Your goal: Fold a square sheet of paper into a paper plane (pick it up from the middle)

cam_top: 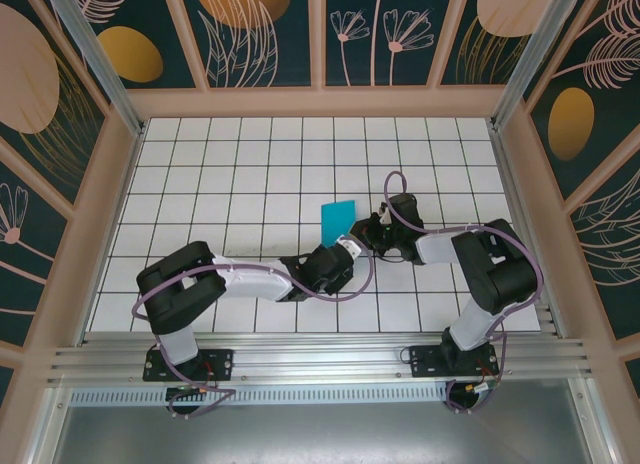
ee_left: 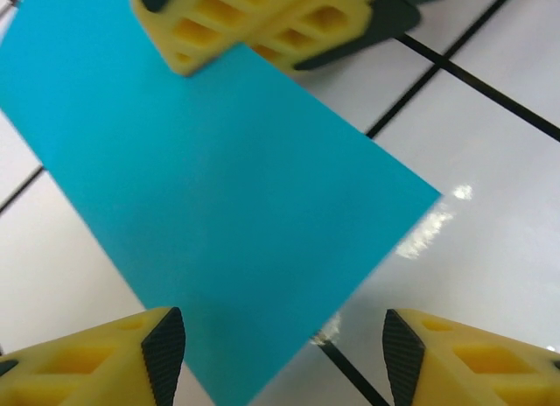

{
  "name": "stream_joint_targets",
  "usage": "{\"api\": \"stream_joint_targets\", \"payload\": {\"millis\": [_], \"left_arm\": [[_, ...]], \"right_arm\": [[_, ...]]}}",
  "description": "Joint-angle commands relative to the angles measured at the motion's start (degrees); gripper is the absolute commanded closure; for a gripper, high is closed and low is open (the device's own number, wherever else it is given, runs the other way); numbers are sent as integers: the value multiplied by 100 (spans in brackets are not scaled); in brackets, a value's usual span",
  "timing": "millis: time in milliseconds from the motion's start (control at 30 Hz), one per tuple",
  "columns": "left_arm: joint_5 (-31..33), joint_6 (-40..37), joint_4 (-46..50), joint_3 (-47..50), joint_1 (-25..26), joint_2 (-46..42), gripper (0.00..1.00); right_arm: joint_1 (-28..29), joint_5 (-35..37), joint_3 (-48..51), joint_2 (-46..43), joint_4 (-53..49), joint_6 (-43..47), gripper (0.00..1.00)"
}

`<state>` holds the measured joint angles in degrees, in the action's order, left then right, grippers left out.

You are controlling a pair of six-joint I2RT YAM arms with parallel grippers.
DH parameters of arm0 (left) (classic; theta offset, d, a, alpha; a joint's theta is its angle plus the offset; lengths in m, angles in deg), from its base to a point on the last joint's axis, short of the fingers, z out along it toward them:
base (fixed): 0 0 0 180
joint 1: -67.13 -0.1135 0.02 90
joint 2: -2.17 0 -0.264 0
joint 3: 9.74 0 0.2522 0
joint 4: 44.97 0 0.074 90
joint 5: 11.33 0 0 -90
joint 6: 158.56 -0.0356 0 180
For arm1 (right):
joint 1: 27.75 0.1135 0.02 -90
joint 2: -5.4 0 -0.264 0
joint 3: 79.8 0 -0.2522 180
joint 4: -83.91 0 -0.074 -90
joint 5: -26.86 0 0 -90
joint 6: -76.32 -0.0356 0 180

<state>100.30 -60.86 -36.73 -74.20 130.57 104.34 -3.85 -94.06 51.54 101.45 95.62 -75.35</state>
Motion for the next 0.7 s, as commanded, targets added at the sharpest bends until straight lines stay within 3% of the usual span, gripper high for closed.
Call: {"api": "stream_joint_targets", "payload": {"millis": [0,433,667], "left_arm": [[444,-8,-325,-157,15,124,38],[517,29,-410,-120,11,6,55],[284,51,-415,-97,10,-138,55]], "right_arm": [[27,-37,-114,0,-58,-3,90],[17,15,-145,19,-230,106,89],[3,42,-211,40,-324,164,89]]}}
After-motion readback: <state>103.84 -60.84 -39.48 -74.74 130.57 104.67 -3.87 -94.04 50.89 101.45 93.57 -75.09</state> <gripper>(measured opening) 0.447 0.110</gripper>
